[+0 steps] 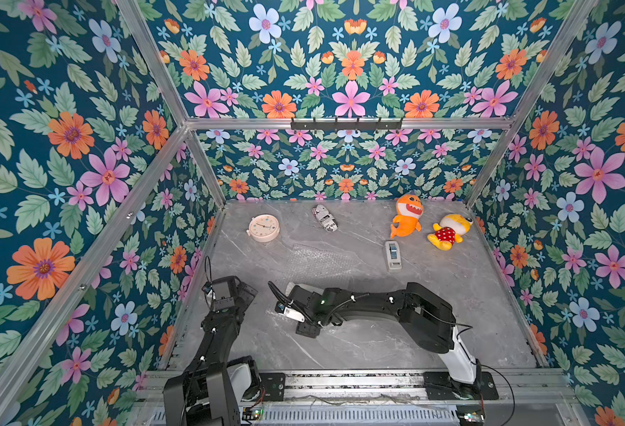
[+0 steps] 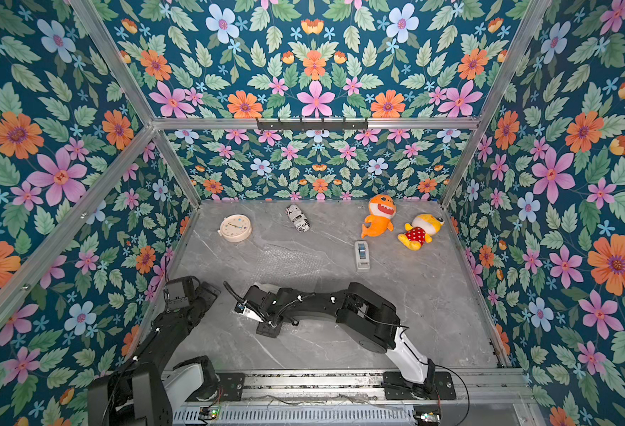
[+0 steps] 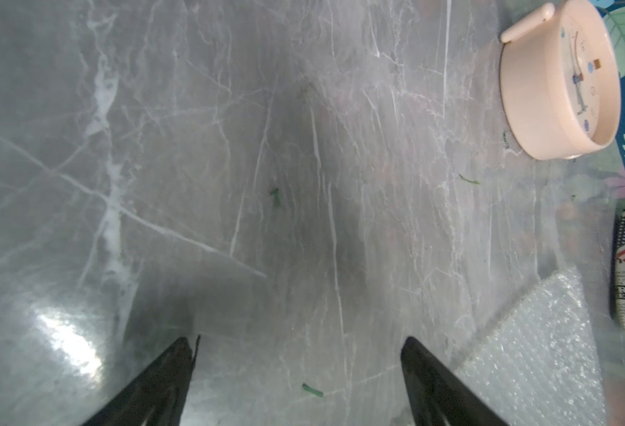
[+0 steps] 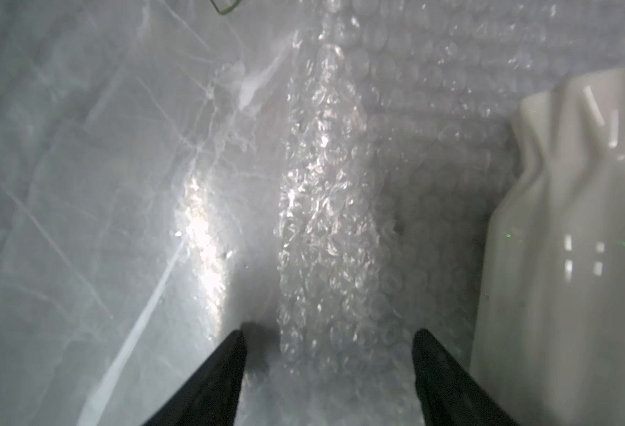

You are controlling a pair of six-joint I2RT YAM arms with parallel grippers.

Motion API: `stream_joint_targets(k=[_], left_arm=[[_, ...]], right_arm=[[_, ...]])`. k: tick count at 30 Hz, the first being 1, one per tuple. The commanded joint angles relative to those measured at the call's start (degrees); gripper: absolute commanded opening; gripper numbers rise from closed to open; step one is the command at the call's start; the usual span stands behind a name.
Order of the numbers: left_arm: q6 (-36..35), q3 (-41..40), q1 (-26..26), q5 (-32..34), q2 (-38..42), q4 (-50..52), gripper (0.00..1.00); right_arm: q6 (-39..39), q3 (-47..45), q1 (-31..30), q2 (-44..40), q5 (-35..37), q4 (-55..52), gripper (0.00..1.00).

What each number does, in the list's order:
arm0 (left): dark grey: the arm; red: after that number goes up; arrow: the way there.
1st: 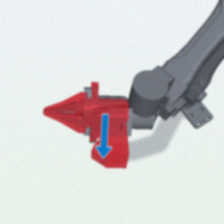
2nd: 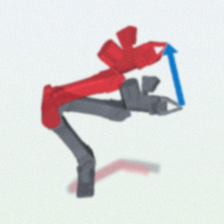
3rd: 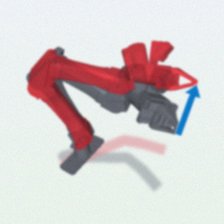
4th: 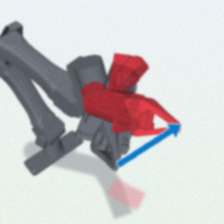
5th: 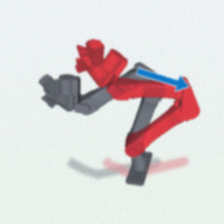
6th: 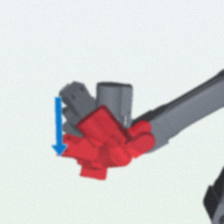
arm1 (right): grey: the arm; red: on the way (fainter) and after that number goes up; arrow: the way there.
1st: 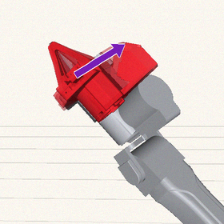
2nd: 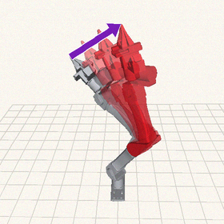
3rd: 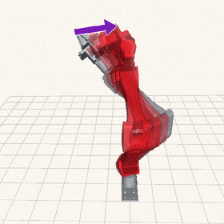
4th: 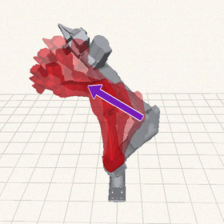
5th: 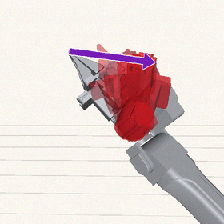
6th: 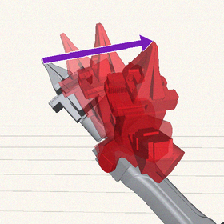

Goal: Wrap vases in bubble wrap
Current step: Place the vase in bubble wrap, then wrap the vase in bubble wrap.

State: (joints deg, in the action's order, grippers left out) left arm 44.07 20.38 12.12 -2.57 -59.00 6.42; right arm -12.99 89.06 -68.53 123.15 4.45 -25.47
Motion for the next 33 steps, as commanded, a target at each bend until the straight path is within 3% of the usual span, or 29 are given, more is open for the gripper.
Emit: stream_joint_targets(k=[1,4,6,15,20,33], left_arm=[[0.9,0.3,0.2,0.5,-0.2,0.2,0.89],[0.7,0.5,0.1,0.3,0.3,0.8,0.89],[0.7,0.3,0.2,0.3,0.9,0.9,0.89],[-0.5,0.2,0.1,1.0,1.4,1.9,0.87],[-1.3,-0.9,0.2,-1.0,1.4,0.0,0.86],[-2.2,-0.8,0.1,-2.3,-0.6,-0.9,0.85]], right_arm=[[0.2,-0.8,-0.1,0.7,5.4,1.4,0.61],[0.1,-1.3,-0.5,0.5,9.7,2.6,0.36],[-0.1,-1.5,-0.5,0.3,10.7,3.3,0.25],[-0.5,0.8,-0.8,-1.1,11.5,1.9,0.06],[-0.8,1.1,-0.5,-2.0,12.4,1.6,0.01],[0.0,1.8,3.7,-4.1,12.2,1.9,0.04]])
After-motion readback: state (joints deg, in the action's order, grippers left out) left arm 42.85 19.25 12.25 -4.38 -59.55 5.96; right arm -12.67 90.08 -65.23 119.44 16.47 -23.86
